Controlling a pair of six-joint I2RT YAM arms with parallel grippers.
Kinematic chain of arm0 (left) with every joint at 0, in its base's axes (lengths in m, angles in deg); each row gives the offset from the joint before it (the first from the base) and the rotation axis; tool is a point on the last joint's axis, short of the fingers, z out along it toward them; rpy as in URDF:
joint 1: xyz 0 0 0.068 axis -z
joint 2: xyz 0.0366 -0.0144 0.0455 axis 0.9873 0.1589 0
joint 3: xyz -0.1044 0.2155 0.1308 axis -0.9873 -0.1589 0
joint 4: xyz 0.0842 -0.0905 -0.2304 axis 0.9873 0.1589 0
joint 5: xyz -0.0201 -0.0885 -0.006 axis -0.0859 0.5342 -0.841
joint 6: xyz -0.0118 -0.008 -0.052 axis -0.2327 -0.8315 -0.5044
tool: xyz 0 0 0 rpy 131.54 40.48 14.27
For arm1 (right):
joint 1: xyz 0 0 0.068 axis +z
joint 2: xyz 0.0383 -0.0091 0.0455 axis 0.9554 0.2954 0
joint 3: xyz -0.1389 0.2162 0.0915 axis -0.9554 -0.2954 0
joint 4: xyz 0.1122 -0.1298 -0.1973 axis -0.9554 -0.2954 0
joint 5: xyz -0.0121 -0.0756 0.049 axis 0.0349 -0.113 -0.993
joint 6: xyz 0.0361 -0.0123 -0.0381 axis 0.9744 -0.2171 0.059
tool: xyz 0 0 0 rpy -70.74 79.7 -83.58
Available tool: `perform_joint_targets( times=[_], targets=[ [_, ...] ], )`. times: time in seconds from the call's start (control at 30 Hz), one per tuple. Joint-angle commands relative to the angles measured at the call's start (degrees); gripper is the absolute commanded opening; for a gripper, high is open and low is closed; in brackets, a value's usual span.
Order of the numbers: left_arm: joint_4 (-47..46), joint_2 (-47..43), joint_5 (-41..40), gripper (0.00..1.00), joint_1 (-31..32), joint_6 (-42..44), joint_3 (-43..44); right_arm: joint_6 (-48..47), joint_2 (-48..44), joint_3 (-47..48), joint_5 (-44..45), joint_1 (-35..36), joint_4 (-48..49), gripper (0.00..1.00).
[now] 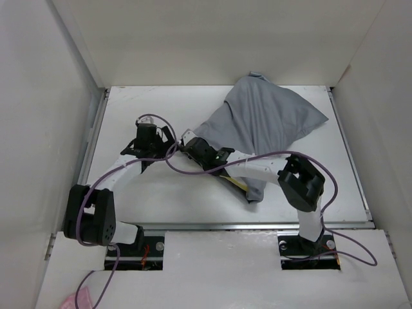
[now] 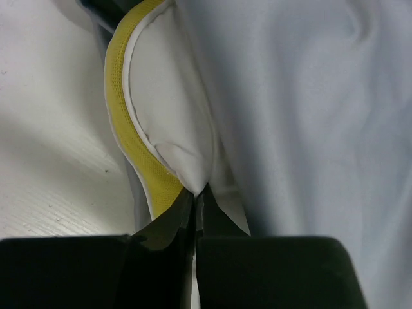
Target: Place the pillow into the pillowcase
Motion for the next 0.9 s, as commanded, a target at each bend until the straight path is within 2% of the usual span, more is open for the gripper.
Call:
perform_joint_targets(
  times=[0.0,0.13,0.27,0.33,0.4,0.5,0.53,0.57,0.6,0.67,0.77,0.87],
  targets=[
    [-6.06,0.99,6.27,0.96,0.08,3.85,-2.18,2.0,-1.86,1.21,4.08,0.03,2.44,0.0],
    [-11.69,2.13,8.39,0.94,5.25,8.42,-2.98,2.0,-6.88,1.21,-0.22,0.03,2.44,0.0],
    [-17.92,7.39,7.86,0.94,5.79,9.56,-1.76,2.0,-9.09,1.21,-2.24,0.03,0.51,0.0],
    [-16.37,10.91,4.98,0.88,5.79,9.57,1.93,2.0,-10.4,1.21,-2.25,0.03,-0.8,0.0],
    [-13.65,16.09,2.68,0.87,5.79,10.18,7.01,2.0,-10.93,1.21,-2.25,0.03,-0.81,0.0],
    [-12.41,20.85,3.54,0.81,5.79,11.76,11.59,3.05,-12.51,1.21,-2.77,-0.49,-1.86,0.0],
    [-13.01,21.46,4.68,0.77,5.79,11.77,11.61,3.05,-12.51,1.21,-2.25,-0.5,-2.39,0.0],
    [-13.89,21.47,6.44,0.63,6.4,12.38,12.22,3.75,-12.51,1.21,-2.25,-0.5,-3.0,0.0],
    [-14.68,23.04,6.45,0.54,6.41,12.38,12.23,3.76,-13.04,1.21,-2.25,-0.5,-3.53,0.0],
    [-12.24,24.36,6.45,0.4,6.94,13.08,15.03,3.76,-13.04,2.61,0.11,-0.5,-4.93,0.0],
    [-9.77,23.94,5.75,0.39,6.94,14.31,15.05,4.28,-14.53,2.62,1.97,-1.2,-6.34,0.0],
    [-13.35,19.72,6.45,0.49,6.94,15.19,10.32,4.81,-16.82,3.14,-0.13,-3.39,-7.23,0.0]
  ],
)
